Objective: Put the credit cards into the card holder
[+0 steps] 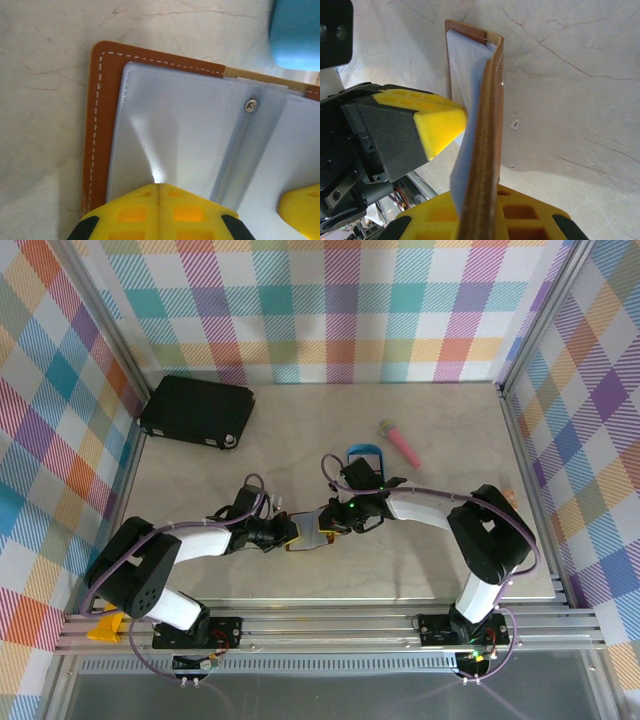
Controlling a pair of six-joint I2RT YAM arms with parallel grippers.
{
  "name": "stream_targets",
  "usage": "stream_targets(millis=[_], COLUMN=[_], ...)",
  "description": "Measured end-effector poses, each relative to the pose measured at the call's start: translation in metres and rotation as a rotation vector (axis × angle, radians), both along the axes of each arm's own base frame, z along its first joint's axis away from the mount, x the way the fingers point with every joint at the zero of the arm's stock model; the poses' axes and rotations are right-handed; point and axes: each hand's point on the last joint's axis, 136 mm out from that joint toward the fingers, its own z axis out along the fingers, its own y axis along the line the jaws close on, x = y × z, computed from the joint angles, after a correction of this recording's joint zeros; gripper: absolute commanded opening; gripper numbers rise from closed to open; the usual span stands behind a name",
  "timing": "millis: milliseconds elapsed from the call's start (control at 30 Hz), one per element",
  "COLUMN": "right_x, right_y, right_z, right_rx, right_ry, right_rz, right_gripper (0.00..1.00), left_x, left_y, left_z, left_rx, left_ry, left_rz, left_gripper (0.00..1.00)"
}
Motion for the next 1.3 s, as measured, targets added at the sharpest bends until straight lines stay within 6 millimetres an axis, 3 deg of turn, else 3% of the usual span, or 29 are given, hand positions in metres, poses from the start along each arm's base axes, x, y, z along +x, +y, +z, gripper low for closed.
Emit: stream_targets(millis=[100, 333, 467, 633, 933, 1200, 1300], right_x=[0.001, 0.000, 0.000, 0.004, 0.002, -0.004, -0.002], right_y=[-0.001, -0.015, -0.031, -0.044, -0.055, -0.057, -0.055], right_z=[-0.005, -0.017, -0.018, -0.012, -0.019, -0.048, -0.047], right_rx=[-0.017, -0.107, -0.192, -0.267, -0.342, -0.499, -0.538], right_ry=[0.001, -0.007, -0.042, -0.100, -0.129, -0.163, -0.197], right_rz=[-0.006, -0.023, -0.027, -0.017, 0.004, 0.069, 0.083], right_gripper=[0.08, 0.38, 0.43, 0.43, 0.32, 0.27, 0.27], left_x=[0.001, 0.004, 0.006, 0.008, 0.007, 0.005, 0.002], left_y=[-0.003, -0.003, -0.003, -0.004, -0.004, -0.004, -0.004], left_z=[-0.002, -0.002, -0.003, -0.003, -0.002, -0.002, -0.002], left_rx=[-0.006, 0.006, 0.020, 0.028, 0.029, 0.018, 0.012], left_ry=[0.005, -0.003, -0.002, -0.007, -0.003, 0.009, 0.017], left_rz=[-0.011, -0.021, -0.025, -0.032, -0.033, -0.031, -0.026], left_gripper=[0.00, 0.00, 0.00, 0.00, 0.00, 0.00, 0.00])
